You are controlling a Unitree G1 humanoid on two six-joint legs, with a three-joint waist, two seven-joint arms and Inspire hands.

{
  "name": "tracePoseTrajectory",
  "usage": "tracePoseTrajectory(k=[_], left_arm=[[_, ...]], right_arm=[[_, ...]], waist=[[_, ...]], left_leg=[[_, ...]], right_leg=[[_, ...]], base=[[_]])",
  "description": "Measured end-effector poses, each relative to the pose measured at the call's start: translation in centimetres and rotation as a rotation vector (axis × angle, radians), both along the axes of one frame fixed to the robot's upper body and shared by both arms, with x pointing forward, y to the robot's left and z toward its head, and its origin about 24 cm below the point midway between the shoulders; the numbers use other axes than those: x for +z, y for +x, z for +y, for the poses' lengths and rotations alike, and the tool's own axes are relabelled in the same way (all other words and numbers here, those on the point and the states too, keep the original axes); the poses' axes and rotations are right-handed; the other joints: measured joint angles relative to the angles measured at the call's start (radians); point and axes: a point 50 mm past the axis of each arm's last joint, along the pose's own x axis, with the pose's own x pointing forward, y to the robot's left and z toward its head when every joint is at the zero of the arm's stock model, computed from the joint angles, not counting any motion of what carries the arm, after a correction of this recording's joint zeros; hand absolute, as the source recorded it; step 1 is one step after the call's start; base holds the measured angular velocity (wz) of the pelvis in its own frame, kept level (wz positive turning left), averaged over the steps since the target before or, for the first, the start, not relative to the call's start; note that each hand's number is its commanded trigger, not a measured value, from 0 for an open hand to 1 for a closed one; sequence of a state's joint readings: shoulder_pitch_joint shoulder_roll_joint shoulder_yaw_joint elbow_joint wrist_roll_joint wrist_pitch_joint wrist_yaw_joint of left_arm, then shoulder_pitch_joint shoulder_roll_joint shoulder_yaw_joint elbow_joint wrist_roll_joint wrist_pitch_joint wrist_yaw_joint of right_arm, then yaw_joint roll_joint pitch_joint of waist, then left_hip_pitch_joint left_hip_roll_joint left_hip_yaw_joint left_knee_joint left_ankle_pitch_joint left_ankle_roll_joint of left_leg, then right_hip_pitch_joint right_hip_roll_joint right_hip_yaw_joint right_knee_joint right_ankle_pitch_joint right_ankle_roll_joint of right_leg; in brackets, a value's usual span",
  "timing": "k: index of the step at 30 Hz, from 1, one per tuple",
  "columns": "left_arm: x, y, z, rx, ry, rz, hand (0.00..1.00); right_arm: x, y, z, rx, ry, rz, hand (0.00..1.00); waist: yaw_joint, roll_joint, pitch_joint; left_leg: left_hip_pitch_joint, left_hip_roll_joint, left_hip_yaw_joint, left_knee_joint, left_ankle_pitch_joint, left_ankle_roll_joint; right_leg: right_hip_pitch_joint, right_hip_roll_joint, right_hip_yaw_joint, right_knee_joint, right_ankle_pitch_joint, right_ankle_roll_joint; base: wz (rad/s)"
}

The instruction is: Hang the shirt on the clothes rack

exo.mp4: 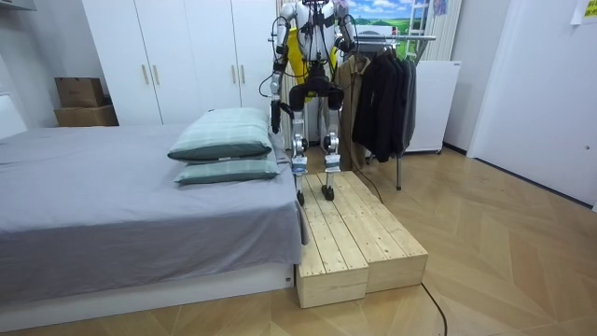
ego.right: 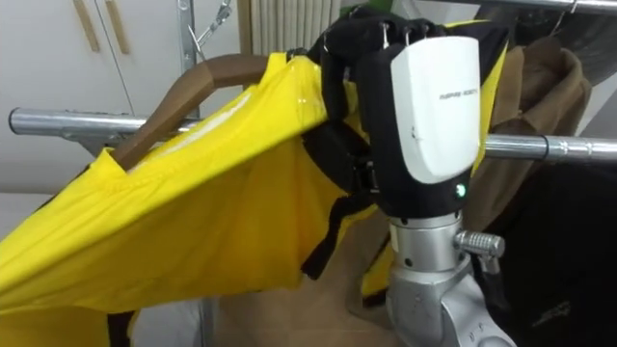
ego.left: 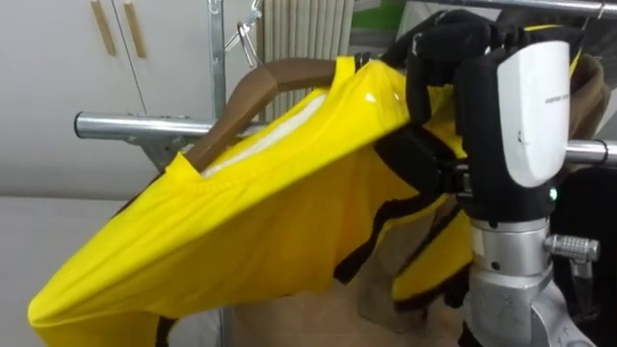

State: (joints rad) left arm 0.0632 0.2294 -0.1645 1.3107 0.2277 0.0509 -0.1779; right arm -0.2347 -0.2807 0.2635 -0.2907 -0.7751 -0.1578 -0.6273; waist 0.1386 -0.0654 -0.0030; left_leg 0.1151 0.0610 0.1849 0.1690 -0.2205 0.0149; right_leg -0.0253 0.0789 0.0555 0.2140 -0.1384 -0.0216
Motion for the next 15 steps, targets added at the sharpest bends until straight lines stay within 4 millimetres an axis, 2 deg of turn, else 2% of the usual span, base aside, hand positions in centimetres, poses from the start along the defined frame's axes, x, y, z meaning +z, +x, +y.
tracePoseTrajectory(k=[7, 13, 14, 15], left_arm=[[-0.01, -0.49, 0.1, 0.009, 0.0, 0.02, 0.0], [-0.02, -0.62, 0.11, 0.011, -0.001, 0.028, 0.0], [-0.02, -0.64, 0.11, 0.011, -0.001, 0.029, 0.0], [-0.04, -0.6, 0.03, 0.01, -0.004, 0.028, 0.0]], right_arm=[[0.0, 0.04, -0.02, -0.011, -0.007, 0.0, 1.0], [-0.02, 0.09, -0.07, -0.022, -0.007, 0.003, 1.0], [-0.02, 0.1, -0.07, -0.024, -0.006, 0.003, 1.0], [0.01, 0.12, -0.12, -0.031, 0.001, 0.002, 1.0]], waist=[[0.003, 0.002, 0.0011], [0.004, 0.002, 0.001], [0.004, -0.001, 0.0015], [0.005, -0.009, 0.0032]], left_leg=[[0.0, 0.001, 0.0, 0.0, 0.001, -0.001], [-0.017, -0.004, 0.0, 0.044, -0.001, -0.004], [-0.043, -0.006, -0.002, 0.092, -0.01, -0.023], [-0.079, -0.018, -0.043, 0.084, -0.035, -0.037]], right_leg=[[0.007, 0.001, 0.001, -0.014, 0.0, 0.0], [0.015, -0.007, 0.025, -0.014, 0.0, 0.0], [0.018, -0.015, 0.045, -0.014, 0.001, -0.002], [0.016, -0.028, 0.097, -0.014, 0.001, -0.001]], base=[[0.0], [-0.02], [0.09], [0.2]])
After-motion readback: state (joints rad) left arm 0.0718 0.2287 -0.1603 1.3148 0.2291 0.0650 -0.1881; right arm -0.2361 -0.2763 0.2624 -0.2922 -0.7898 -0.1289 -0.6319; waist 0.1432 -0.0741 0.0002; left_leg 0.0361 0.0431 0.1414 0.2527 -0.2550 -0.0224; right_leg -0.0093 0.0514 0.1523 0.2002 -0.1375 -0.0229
